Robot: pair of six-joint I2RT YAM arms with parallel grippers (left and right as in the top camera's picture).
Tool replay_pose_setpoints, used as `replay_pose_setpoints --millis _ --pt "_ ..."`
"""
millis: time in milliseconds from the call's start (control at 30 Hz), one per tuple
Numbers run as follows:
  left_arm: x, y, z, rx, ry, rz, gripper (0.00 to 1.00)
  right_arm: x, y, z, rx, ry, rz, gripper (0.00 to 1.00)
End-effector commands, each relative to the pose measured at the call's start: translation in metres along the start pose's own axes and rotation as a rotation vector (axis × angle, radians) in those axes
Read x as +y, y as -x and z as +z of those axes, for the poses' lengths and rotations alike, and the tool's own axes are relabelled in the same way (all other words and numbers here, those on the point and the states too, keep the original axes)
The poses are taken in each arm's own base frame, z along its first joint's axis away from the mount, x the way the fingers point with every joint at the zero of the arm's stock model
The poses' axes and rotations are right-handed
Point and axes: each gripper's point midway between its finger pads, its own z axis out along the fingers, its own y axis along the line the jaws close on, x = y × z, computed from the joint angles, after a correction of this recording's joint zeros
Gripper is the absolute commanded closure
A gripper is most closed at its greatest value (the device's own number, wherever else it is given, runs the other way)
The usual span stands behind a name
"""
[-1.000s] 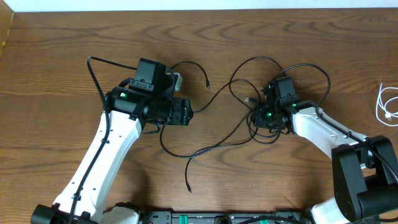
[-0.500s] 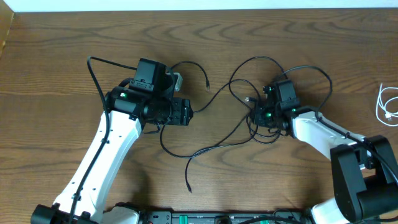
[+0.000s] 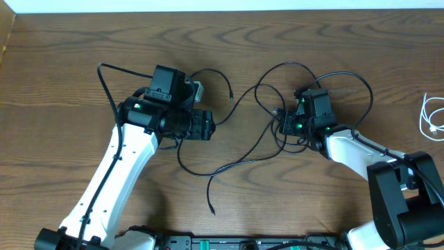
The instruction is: Untangle cables
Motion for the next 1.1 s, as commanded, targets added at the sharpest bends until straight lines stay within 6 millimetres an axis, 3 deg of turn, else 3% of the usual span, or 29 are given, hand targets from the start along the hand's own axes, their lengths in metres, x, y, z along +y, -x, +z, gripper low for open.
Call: replay_pose_setpoints --millis 0,333,467,500,567,633,700,767,933,1000,1067 --pt "0.002 0.001 -0.001 -0.001 0.01 0.006 0.28 -0.004 -0.006 0.001 0.018 -0.022 -0.032 0.77" --pt "0.002 0.001 -0.001 0.001 0.011 0.006 0.28 -0.003 -0.004 0.001 0.006 -0.017 0.007 0.78" --pt "0.002 0.001 -0.001 0.001 0.011 0.006 0.28 -0.002 -0.017 0.014 0.019 -0.07 -0.013 0.77" --pt "0.002 0.001 -0.001 0.001 0.011 0.006 0.28 -0.002 -0.023 0.02 0.034 -0.076 -0.014 0.8" --pt "0.002 0.001 -0.001 0.002 0.011 0.006 0.28 -0.002 -0.024 0.022 0.033 -0.075 -0.008 0.99" --pt "0.002 0.0 -0.001 0.002 0.011 0.005 0.28 0.003 -0.017 0.019 0.013 -0.06 -0.013 0.99" --pt "0.002 0.0 -0.001 0.004 0.011 0.005 0.28 0.017 -0.004 0.002 -0.013 -0.026 -0.074 0.99" --pt "0.002 0.0 -0.001 0.003 0.011 0.005 0.28 0.04 0.023 -0.041 -0.054 -0.01 -0.171 0.99" --pt "0.002 0.002 -0.001 -0.002 0.01 0.007 0.28 0.117 0.083 -0.186 -0.296 0.144 -0.352 0.99" --pt "0.002 0.002 -0.001 -0.002 0.01 0.007 0.28 0.131 0.086 -0.214 -0.366 0.201 -0.373 0.99" --pt "0.002 0.002 -0.001 -0.003 0.01 0.007 0.28 0.158 0.087 -0.241 -0.426 0.338 -0.421 0.99"
